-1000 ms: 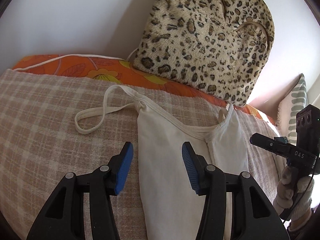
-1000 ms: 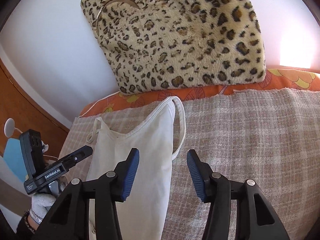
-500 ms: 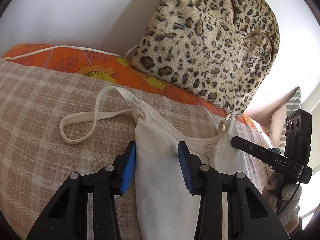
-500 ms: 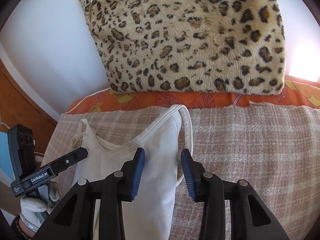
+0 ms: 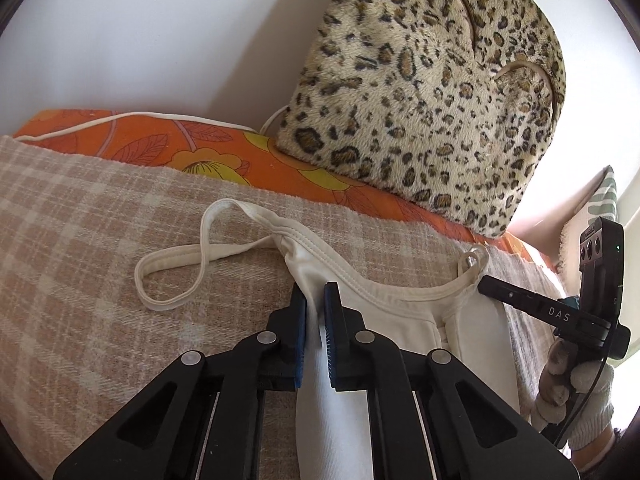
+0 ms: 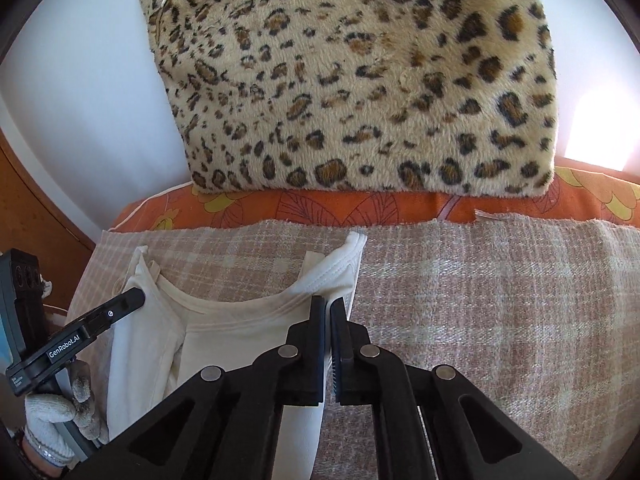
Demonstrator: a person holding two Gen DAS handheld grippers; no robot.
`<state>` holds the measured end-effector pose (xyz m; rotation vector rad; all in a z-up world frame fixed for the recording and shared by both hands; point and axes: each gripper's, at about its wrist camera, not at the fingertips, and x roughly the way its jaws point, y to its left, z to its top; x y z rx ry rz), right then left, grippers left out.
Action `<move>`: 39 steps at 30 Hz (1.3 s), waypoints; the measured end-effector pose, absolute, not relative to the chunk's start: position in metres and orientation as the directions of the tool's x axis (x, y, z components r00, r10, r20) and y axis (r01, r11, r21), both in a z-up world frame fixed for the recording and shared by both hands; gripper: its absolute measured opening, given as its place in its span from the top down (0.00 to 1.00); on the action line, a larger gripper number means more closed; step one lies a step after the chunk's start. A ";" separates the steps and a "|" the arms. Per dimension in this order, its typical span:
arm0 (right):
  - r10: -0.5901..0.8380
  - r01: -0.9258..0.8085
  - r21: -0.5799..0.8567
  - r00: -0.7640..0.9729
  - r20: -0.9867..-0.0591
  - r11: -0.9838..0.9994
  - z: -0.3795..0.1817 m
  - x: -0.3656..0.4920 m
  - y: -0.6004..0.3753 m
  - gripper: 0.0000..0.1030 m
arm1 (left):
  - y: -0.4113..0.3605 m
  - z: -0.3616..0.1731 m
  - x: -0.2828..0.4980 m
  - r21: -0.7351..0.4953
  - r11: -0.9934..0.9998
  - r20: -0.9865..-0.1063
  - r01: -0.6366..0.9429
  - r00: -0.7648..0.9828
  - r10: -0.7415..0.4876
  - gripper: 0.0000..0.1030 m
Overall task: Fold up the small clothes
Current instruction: 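Close both grippers on the camisole straps at the neckline, then lift the straps and fold them over onto the folded hem with both grippers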
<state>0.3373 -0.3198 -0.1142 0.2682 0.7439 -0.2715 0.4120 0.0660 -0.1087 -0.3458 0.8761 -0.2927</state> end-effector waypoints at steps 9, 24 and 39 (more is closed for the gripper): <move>-0.121 0.354 0.229 0.738 -0.663 0.907 -0.102 0.320 -0.341 0.85 | 0.073 -0.113 0.417 -0.483 0.869 -0.689 0.105 0.567 -0.451 0.78; 0.105 0.236 0.421 0.758 -0.643 0.876 -0.109 0.340 -0.356 0.79 | 0.077 -0.115 0.438 -0.567 0.820 -0.656 0.083 0.556 -0.510 0.82; 0.153 0.169 0.474 0.809 -0.568 0.864 -0.067 0.324 -0.345 0.95 | 0.076 -0.074 0.419 -0.567 0.811 -0.605 0.145 0.595 -0.529 0.96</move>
